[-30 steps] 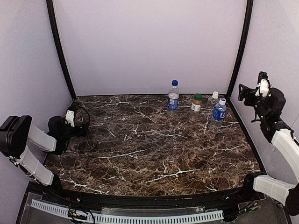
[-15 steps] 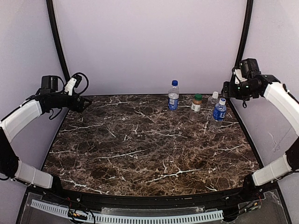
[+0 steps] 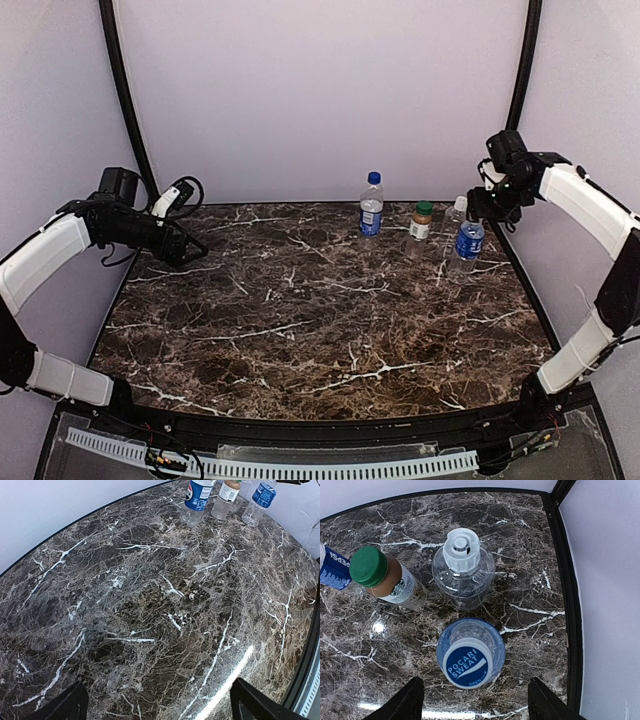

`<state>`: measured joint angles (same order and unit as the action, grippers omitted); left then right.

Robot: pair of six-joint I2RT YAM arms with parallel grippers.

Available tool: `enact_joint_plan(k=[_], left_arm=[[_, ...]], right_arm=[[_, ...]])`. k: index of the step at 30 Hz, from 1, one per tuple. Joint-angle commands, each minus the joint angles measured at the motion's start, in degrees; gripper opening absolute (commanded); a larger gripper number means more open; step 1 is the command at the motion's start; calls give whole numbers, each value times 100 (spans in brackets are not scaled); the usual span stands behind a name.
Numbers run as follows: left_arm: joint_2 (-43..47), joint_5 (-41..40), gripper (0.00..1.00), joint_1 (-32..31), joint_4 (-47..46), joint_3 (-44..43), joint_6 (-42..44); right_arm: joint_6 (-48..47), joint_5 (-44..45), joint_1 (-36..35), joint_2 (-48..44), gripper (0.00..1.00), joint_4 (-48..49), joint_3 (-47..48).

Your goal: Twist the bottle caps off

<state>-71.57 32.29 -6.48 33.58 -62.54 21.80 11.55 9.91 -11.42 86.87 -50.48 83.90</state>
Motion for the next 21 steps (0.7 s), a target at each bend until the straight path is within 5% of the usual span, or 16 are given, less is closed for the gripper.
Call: enact_joint_plan(k=[1, 11, 19, 21], left_arm=[[40, 84, 100, -80, 282, 17, 72], [9, 75, 100, -143, 341, -11, 132], [16, 145, 100, -173, 530, -110, 228], [12, 207, 100, -184, 646, -193, 254]], right_arm=[[-146, 52, -44, 225, 66, 77, 262], [-170, -118, -79, 591, 43, 128, 393], [-103, 76, -167, 348, 0, -218, 348], [-77, 131, -270, 164, 0, -526, 435]])
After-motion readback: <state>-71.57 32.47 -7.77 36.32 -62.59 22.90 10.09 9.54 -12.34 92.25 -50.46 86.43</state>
